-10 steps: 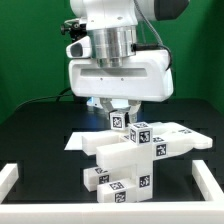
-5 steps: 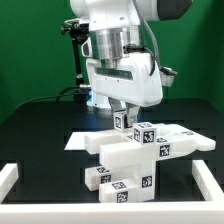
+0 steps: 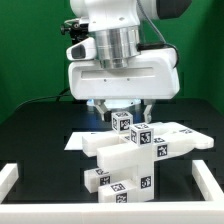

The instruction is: Assemble chair

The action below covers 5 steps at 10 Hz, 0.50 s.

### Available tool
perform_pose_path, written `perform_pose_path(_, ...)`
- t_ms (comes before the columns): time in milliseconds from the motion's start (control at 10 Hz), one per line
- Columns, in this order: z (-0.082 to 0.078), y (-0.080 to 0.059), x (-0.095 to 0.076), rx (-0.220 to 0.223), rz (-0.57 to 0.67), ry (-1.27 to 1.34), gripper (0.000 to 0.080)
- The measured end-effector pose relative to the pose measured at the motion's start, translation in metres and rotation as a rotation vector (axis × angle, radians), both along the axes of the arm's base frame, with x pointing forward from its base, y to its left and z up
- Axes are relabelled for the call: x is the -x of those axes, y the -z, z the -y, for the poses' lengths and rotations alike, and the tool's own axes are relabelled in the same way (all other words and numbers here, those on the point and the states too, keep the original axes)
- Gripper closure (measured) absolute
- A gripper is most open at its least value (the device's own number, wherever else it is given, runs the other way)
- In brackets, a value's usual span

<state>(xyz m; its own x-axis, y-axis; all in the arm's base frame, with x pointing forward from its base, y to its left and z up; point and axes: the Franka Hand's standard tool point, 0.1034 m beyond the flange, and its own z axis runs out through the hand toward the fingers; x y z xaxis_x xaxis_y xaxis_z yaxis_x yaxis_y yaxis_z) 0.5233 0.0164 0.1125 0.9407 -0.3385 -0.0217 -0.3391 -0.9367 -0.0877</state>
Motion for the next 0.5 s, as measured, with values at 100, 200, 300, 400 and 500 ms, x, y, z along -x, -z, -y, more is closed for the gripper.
perform_pose_path(100,0.001,0.0,0.0,0.001,0.006,-0.055,0.0151)
perform_pose_path(200,0.002,0.0,0.0,0.004,0.011,-0.113,0.0151)
perform_pose_path(300,0.004,0.0,-0.001,0.006,0.021,-0.217,0.015)
perform_pose_path(400,0.012,-0.003,-0.007,0.012,0.045,-0.382,0.015)
perform_pose_path(500,0.018,-0.004,-0.011,0.02,0.062,-0.506,0.015)
